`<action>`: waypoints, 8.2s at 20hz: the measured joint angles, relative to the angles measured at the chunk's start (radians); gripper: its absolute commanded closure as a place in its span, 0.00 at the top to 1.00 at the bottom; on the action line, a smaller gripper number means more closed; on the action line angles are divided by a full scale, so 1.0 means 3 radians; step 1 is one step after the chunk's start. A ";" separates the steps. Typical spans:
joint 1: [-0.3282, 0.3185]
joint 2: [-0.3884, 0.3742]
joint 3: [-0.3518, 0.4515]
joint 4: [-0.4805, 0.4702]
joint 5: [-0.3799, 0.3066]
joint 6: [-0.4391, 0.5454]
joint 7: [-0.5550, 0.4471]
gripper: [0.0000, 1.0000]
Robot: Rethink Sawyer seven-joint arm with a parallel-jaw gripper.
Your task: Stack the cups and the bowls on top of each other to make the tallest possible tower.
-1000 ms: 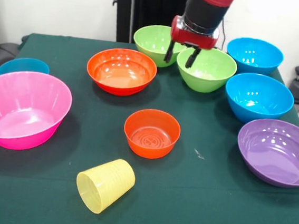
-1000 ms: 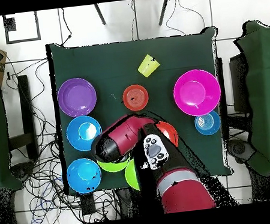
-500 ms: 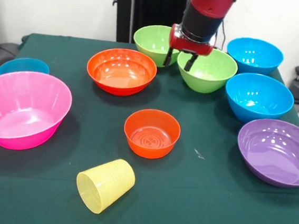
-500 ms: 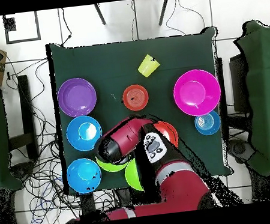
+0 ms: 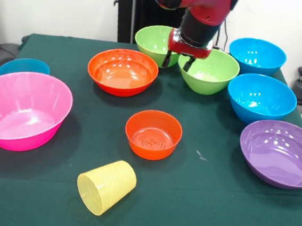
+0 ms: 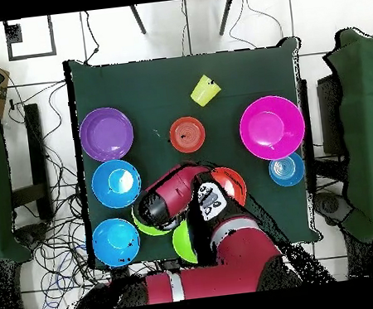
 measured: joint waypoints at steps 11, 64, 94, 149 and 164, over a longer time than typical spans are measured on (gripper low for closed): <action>0.0071 0.0029 -0.0063 -0.0002 0.0000 0.0000 0.0000 1.00; -0.0015 -0.0008 -0.0150 -0.0130 0.0077 0.0000 0.0001 1.00; -0.0060 -0.0111 -0.0074 -0.0128 0.0077 0.0002 0.0000 0.00; -0.0876 -0.0859 0.0444 -0.0028 0.0376 0.0250 0.0000 0.00; -0.1503 -0.1138 0.1029 0.0023 0.0866 0.0503 -0.0001 0.00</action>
